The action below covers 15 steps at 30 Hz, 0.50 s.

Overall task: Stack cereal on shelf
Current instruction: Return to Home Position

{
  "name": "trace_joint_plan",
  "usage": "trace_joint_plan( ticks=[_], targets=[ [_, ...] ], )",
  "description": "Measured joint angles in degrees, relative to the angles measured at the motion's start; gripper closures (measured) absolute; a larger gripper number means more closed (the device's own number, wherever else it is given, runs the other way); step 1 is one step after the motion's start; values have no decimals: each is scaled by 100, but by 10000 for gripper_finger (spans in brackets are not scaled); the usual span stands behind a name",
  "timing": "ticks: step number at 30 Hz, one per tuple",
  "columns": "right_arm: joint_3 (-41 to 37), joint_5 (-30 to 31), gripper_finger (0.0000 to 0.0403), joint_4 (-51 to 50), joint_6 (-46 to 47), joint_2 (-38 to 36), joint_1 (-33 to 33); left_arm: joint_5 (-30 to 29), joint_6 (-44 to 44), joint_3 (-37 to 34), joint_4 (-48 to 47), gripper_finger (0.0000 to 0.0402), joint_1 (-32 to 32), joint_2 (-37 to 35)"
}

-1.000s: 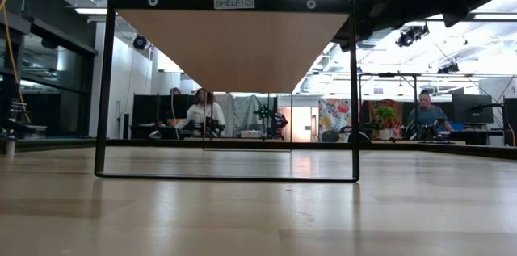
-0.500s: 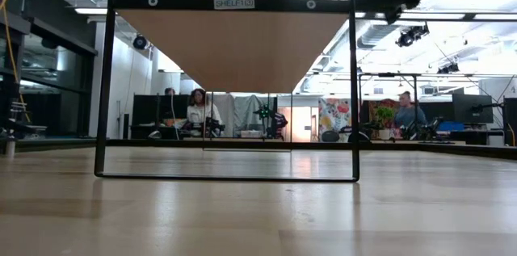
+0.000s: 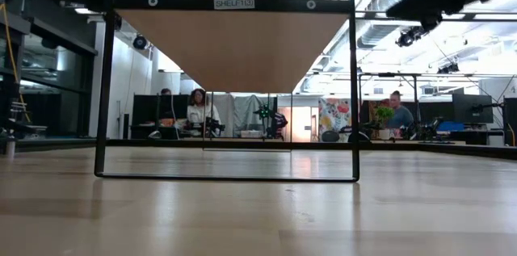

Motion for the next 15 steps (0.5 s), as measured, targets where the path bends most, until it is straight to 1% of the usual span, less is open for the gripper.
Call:
trace_joint_plan(
  ticks=[5, 12, 15],
  targets=[
    [-675, -1, 402, 68, 202, -815, 0, 186, -145, -667, 759, 401, 2, -269],
    [-1012, -100, 402, -180, 366, -1958, 2, 311, -341, -1609, 2150, 401, 2, -303],
    [-1108, -116, 402, -156, 369, -2312, 2, 293, -575, -1676, 2029, 402, 2, -293]
  ],
)
